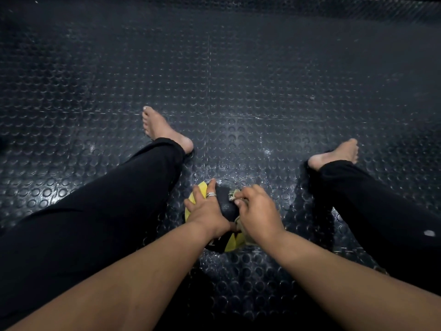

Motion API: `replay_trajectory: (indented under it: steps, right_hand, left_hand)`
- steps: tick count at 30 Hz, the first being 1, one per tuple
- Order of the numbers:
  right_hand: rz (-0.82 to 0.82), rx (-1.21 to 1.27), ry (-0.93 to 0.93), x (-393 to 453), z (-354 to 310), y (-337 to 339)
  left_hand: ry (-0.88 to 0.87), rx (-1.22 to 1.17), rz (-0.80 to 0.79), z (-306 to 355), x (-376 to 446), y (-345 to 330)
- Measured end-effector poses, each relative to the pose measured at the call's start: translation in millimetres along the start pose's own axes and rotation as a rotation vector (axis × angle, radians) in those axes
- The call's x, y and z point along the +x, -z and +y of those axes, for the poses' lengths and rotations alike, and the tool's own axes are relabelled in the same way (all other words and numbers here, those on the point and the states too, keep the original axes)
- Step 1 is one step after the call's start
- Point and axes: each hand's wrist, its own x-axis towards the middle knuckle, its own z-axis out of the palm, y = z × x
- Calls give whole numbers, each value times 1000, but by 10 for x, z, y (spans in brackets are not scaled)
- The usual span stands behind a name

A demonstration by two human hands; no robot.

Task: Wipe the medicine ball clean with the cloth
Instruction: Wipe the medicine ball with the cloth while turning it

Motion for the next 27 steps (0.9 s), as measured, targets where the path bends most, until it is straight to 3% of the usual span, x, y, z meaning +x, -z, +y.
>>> replay_trajectory:
  steps: [7,13,17,20,27]
  right_hand:
    - [0,76,-240,355,33,69]
    - [-40,-45,-46,94,-49,19]
    - [-18,100,-279,225,83,106]
    - [-94,65,-394,317,233,176]
    - [-39,161,-285,130,122,62]
  left_hand:
    - [21,14,-22,95,39,67]
    - [44,7,-35,77,71,94]
    - [0,4,-11,60,4,30]
    - [-2,15,-9,59,-17,17]
    - [13,9,-27,63,24,72]
